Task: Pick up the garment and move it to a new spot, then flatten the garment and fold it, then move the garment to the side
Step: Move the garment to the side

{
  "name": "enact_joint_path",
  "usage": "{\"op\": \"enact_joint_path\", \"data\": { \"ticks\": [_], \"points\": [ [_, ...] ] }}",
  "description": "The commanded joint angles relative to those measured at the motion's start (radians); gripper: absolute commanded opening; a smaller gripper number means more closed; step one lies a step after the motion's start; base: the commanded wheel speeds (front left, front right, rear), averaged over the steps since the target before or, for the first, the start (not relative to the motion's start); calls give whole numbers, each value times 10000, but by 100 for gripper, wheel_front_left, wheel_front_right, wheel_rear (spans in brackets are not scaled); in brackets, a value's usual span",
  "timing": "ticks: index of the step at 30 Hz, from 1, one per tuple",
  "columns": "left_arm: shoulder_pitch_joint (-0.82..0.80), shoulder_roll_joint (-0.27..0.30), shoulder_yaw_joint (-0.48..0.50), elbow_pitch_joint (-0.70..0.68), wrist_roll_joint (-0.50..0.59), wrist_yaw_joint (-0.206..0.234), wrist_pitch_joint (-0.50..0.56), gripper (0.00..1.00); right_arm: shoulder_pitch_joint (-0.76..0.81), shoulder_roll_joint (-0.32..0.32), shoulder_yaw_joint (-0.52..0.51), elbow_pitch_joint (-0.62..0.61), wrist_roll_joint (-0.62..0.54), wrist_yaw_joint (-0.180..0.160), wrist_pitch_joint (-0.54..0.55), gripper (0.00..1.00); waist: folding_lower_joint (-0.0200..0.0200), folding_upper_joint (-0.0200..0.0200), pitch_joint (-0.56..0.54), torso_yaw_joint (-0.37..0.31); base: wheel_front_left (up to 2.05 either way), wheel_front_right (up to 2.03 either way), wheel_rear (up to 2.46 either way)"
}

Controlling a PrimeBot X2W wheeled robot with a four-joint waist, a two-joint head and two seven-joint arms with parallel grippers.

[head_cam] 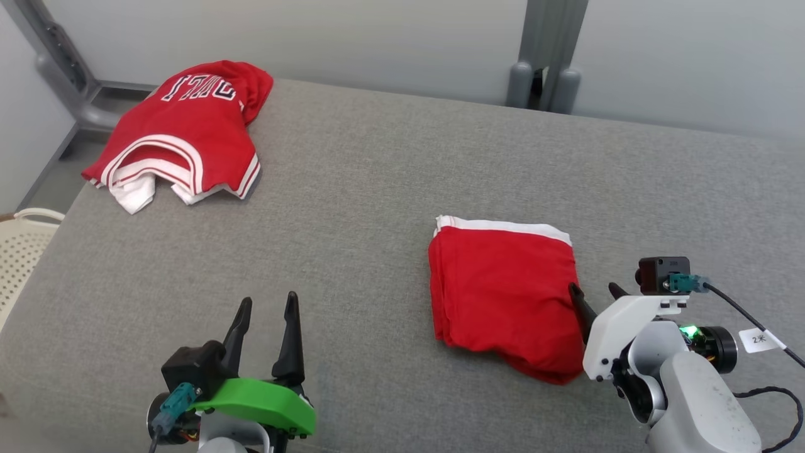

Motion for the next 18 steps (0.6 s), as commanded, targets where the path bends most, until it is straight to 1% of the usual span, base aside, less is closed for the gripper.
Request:
{"op": "enact_joint_path", "data": {
  "ticks": [1,3,8,10,11,12,13,16,18],
  "points": [
    [-170,-7,65,17,80,-30,-3,100,-161,-36,-58,179,-41,-13,54,100,0,0,439,550,0,0,0],
    [-165,-34,114,8,80,-54,-3,100,-243,-36,-123,528,-123,-14,180,100,0,0,545,708,0,0,0],
    [-111,-104,233,35,185,-137,-3,100,-399,-36,27,1128,331,-13,321,100,0,0,672,848,0,0,0],
    [-59,-104,283,49,232,-144,-3,100,-418,-25,144,1264,469,-13,280,43,0,0,683,789,0,0,0],
    [-42,-105,288,54,255,-159,-3,100,-422,-21,194,1314,519,-13,278,30,0,0,677,748,0,0,0],
    [-30,-106,289,55,280,-164,-3,100,-460,-19,238,1342,523,-13,211,12,0,0,673,670,0,0,0],
    [-26,-108,302,51,291,-172,-3,100,-509,-24,263,1355,550,-13,163,0,0,0,671,579,0,0,0],
    [-47,-105,286,41,360,-210,-3,100,-705,-36,278,1361,500,-14,-55,0,0,0,698,274,0,0,0],
    [-61,-89,307,-10,395,-201,-3,100,-900,-77,244,1322,417,-16,-269,0,0,0,769,-75,0,0,0]
  ]
}}
